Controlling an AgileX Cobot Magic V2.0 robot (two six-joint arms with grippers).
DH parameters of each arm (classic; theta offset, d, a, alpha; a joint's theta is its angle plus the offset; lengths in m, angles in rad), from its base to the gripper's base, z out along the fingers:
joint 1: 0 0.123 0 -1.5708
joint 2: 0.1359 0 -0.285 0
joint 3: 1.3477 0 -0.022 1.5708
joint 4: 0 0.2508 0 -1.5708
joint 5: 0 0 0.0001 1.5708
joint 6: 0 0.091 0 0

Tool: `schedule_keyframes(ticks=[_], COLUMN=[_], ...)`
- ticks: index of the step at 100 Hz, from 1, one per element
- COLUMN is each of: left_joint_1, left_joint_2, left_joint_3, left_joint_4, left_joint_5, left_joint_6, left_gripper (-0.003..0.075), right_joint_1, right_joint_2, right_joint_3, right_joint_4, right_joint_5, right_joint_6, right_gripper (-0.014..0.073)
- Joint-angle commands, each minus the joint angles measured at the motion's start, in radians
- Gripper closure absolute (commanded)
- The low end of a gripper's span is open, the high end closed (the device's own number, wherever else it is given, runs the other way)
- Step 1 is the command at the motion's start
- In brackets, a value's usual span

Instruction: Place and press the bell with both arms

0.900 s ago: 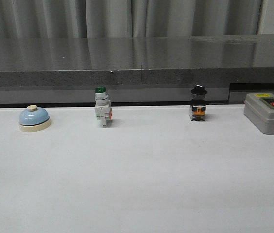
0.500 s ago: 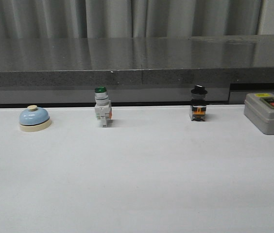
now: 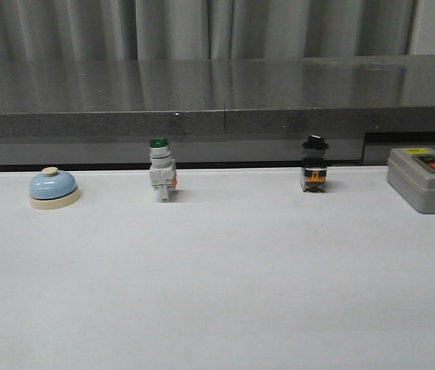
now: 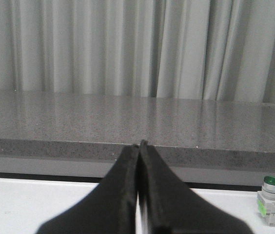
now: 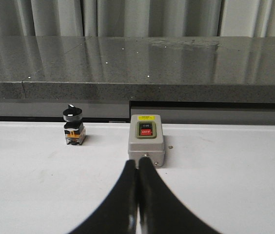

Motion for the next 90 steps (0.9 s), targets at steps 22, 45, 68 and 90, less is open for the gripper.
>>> schedule_keyframes(ticks=[22, 45, 68, 90], left_joint_1=[0.002, -0.004, -0.004, -0.006], left_joint_2=[0.135, 0.430, 0.738, 0.997], left_joint_3=[-0.151, -0.302, -0.453, -0.600], left_joint_4=[-0.038, -0.034, -0.007, -0.007], left_joint_5=[0.105, 0.085, 0.075, 0.074], left_joint_6=[-0.021, -0.020, -0.020, -0.020], left_gripper=[0.0741, 0.0741, 0.0740, 0.0652], right_joint_1=[-0.004, -0.004, -0.004, -0.004], right_joint_2=[-0.018, -0.018, -0.018, -0.018], right_joint_3=[-0.014, -0.014, -0.014, -0.014], right_joint_4=[0.002, 0.002, 0.002, 0.002], right_joint_5=[-0.087, -0.087, -0.087, -0.087], right_joint_6=[-0.002, -0.002, -0.002, -0.002], right_gripper=[0.0654, 0.0654, 0.0654, 0.0654])
